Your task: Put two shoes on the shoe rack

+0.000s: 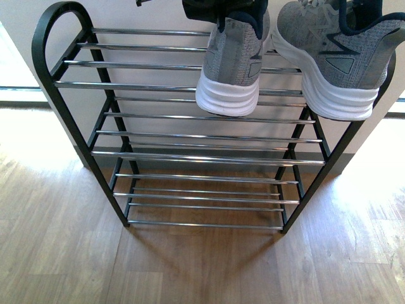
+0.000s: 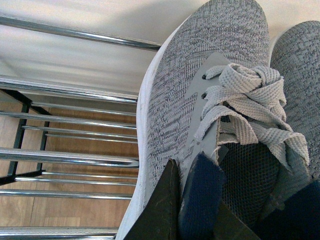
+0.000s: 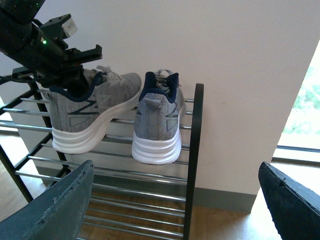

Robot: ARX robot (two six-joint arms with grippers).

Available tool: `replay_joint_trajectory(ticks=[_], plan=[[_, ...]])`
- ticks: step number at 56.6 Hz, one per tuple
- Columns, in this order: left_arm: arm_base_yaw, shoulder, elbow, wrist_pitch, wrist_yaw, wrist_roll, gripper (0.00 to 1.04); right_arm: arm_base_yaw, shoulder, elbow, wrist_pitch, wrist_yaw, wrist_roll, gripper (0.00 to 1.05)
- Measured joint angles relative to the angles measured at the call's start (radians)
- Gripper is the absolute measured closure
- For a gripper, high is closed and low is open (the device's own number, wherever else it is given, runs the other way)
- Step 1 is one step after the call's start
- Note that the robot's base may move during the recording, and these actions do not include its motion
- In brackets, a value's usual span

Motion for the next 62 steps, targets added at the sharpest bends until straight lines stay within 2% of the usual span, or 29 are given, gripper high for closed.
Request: replay_joint_trajectory(ticks=[25, 30, 39, 46, 51, 54, 62], plan=[[-0.015, 0.026, 0.030, 0.009, -0.007, -0.046, 1.03, 0.000, 0.000, 0.000, 0.000, 0.000, 0.000, 0.09], [-0.021, 0.024, 0.027, 0.026, -0.011, -0.063, 0.83, 0.000, 0.000, 0.000, 0.000, 0.000, 0.000, 0.09], [-0.031, 0.008, 0.008, 0.039, -0.024, -0.084, 0.58, 0.000, 0.000, 0.000, 0.000, 0.000, 0.000, 0.09], [-0.042, -0.047, -0.051, 0.069, -0.089, -0.103, 0.28, 0.000, 0.000, 0.000, 0.000, 0.000, 0.000, 0.09], [-0.044, -0.085, -0.093, 0.092, -0.122, -0.107, 0.14, 0.000, 0.000, 0.000, 0.000, 0.000, 0.000, 0.09], [-0.045, -0.105, -0.115, 0.107, -0.126, -0.108, 0.08, 0.000, 0.000, 0.000, 0.000, 0.000, 0.000, 0.09], [-0.060, -0.199, -0.221, 0.187, -0.215, -0.081, 0.09, 0.000, 0.000, 0.000, 0.000, 0.000, 0.000, 0.09]])
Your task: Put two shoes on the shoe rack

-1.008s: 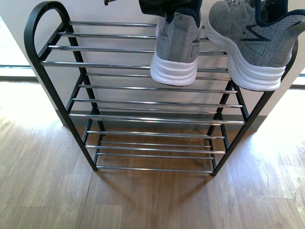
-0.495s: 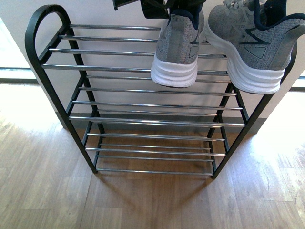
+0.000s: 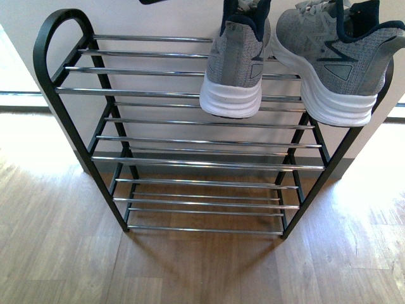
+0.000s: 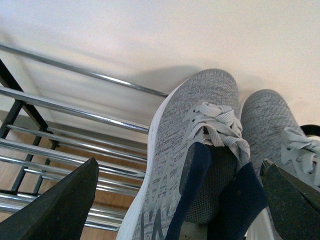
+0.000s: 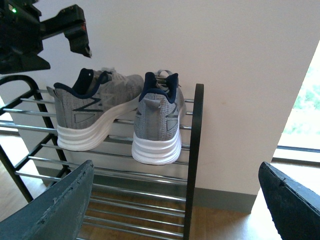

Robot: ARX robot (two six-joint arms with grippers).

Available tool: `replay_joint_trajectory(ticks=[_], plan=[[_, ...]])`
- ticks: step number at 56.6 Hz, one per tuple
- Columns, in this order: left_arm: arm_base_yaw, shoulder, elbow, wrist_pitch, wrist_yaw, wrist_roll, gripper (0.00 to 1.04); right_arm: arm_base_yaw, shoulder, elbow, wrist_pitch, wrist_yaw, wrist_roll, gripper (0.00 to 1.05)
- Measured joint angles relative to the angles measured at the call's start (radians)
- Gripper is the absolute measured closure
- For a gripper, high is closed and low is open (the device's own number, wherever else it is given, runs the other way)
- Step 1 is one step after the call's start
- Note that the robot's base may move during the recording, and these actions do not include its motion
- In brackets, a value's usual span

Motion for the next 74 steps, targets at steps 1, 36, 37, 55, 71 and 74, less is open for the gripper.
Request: replay_joint_trajectory(ticks=[1, 36, 37, 55, 71, 74], plan=[[-0.003, -0.014, -0.016, 0.013, -0.010, 0.006, 0.09, 0.000, 0.000, 0.000, 0.000, 0.000, 0.000, 0.09], [-0.100, -0.720, -0.674, 0.189, -0.401, 0.198, 0.09, 0.000, 0.000, 0.000, 0.000, 0.000, 0.000, 0.09], [-0.102, -0.732, -0.684, 0.183, -0.403, 0.196, 0.09, 0.000, 0.000, 0.000, 0.000, 0.000, 0.000, 0.09], [-0.148, -0.984, -0.910, 0.035, -0.516, 0.092, 0.09, 0.000, 0.000, 0.000, 0.000, 0.000, 0.000, 0.09], [0.056, -1.046, -0.980, 0.020, -0.386, 0.001, 0.09, 0.000, 0.000, 0.000, 0.000, 0.000, 0.000, 0.09], [0.071, -1.079, -0.992, -0.005, -0.385, -0.003, 0.09, 0.000, 0.000, 0.000, 0.000, 0.000, 0.000, 0.09]])
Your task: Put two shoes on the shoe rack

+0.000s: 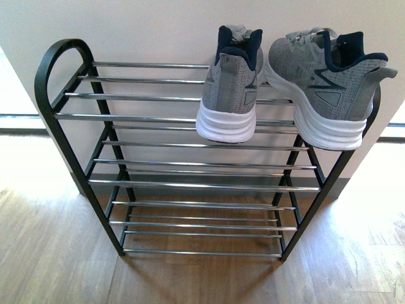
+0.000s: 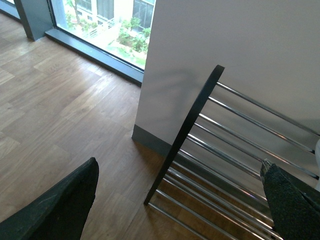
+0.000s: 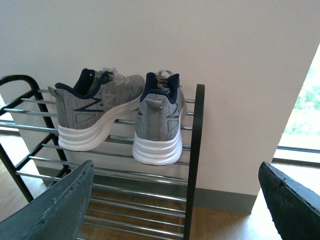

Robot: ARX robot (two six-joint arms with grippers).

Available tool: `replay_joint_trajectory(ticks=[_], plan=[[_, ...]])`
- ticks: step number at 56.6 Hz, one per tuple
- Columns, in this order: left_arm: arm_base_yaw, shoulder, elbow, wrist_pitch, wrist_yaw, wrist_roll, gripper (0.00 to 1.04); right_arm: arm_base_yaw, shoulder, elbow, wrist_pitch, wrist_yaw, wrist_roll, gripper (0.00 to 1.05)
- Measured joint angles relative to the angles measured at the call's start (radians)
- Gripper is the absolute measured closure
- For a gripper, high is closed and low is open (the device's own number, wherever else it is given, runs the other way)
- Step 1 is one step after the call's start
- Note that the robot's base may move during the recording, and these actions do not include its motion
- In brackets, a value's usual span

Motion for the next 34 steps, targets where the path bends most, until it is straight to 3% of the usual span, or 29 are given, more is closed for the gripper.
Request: replay_joint_trajectory(ticks=[9, 27, 34], plan=[[0.009, -0.119, -0.045, -0.064, -0.021, -0.006, 0.09, 0.000, 0.000, 0.000, 0.000, 0.000, 0.000, 0.09], [0.006, -0.297, -0.137, -0.018, -0.036, -0.002, 0.09, 0.000, 0.000, 0.000, 0.000, 0.000, 0.000, 0.09], [0.107, -0.400, -0.295, 0.303, 0.286, 0.278, 0.29, 0.000, 0.000, 0.000, 0.000, 0.001, 0.000, 0.09]])
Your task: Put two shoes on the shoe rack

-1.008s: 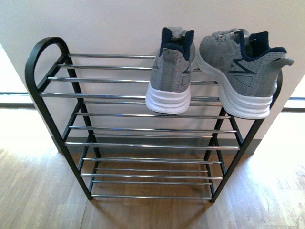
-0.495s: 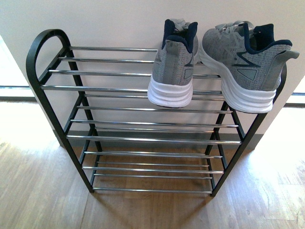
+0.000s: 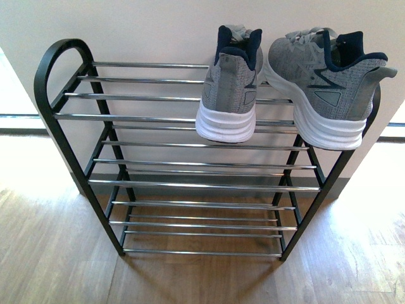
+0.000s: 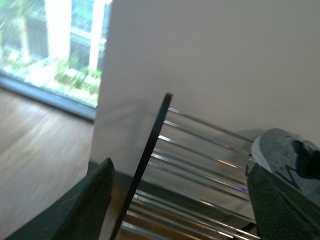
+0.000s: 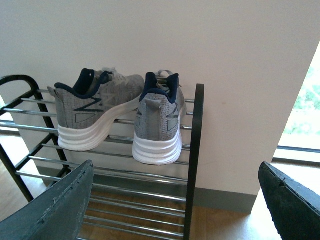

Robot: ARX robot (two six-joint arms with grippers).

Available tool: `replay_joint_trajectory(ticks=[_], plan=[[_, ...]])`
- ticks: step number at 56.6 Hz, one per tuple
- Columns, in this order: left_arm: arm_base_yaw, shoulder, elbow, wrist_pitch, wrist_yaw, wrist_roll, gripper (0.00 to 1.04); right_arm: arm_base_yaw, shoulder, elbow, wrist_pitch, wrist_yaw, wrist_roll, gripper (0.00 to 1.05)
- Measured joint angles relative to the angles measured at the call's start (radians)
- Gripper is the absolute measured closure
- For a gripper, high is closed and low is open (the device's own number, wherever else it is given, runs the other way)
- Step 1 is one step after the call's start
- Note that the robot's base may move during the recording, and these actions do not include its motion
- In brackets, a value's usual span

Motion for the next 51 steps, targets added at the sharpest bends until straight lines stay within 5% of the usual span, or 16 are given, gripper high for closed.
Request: replay_joint_trajectory(ticks=[9, 26, 40, 51], plan=[[0.113, -0.101, -0.086, 0.075, 0.175, 0.259, 0.56, 0.000, 0.000, 0.000, 0.000, -0.001, 0.000, 0.09], [0.249, -0.207, -0.170, 0.050, 0.307, 0.330, 1.04, 0.000, 0.000, 0.000, 0.000, -0.001, 0.000, 0.09], [0.399, -0.284, -0.212, 0.017, 0.474, 0.340, 1.04, 0.000, 0.000, 0.000, 0.000, -0.001, 0.000, 0.09], [0.429, -0.322, -0.230, -0.001, 0.486, 0.340, 1.04, 0.000, 0.000, 0.000, 0.000, -0.001, 0.000, 0.09]])
